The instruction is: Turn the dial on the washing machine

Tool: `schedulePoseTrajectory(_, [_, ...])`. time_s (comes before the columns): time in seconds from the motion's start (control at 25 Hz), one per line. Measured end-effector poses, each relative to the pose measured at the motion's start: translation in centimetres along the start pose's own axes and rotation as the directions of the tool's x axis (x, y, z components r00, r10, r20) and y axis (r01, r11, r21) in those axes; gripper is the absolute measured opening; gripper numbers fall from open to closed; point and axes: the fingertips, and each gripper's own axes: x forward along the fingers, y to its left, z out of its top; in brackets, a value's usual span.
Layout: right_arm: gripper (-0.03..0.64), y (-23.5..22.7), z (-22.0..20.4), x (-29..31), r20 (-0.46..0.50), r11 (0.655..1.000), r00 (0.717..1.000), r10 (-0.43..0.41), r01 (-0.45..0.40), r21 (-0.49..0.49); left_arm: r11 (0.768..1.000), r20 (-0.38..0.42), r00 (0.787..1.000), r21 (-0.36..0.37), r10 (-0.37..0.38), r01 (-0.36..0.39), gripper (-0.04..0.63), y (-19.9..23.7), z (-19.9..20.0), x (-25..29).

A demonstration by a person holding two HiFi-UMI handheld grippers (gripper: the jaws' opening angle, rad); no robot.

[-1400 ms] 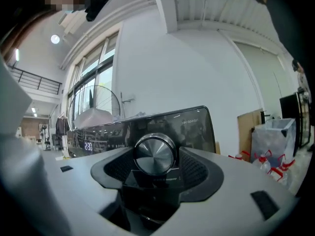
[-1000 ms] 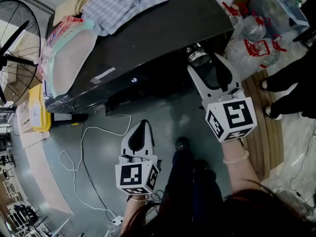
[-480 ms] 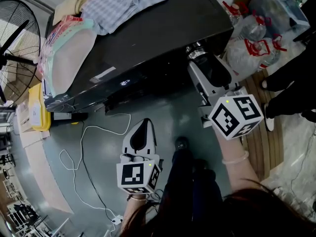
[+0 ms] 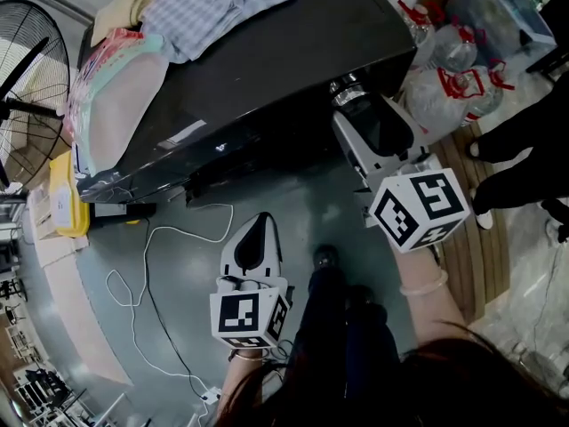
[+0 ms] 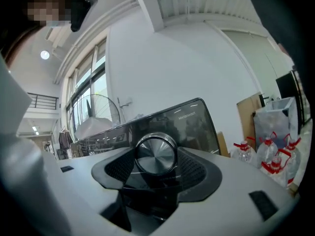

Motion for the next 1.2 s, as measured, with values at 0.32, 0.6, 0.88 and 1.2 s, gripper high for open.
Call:
schedulePoseTrajectory(0.32, [0.296,0.7,0.5,0.2,-0.024,0.969,0.999,-0.037,0.03,-0.245,1.0,-0.001,1.0,0.006,-0.012,0.012,0.017,0.0,0.1,0.2])
schedulePoseTrajectory(0.6, [0.282,0.5,0.5,0.1,-0.018,0.972,0.998,-0.056,0.051,-0.23,1.0,0.002,1.0,0.008,-0.009,0.009,0.017,0.7,0.2,0.1])
schedulePoseTrajectory(0.88, [0.284,-0.1,0.5,0.0,0.026,0.999,0.998,-0.049,0.049,0.012,1.0,0.002,1.0,0.004,-0.013,0.013,0.017,0.7,0.0,0.1])
schedulePoseTrajectory(1.2, [0.285,-0.6,0.7,-0.1,0.066,0.968,0.997,-0.037,0.019,0.25,1.0,-0.003,1.0,0.007,-0.016,0.016,0.017,0.5,-0.2,0.1])
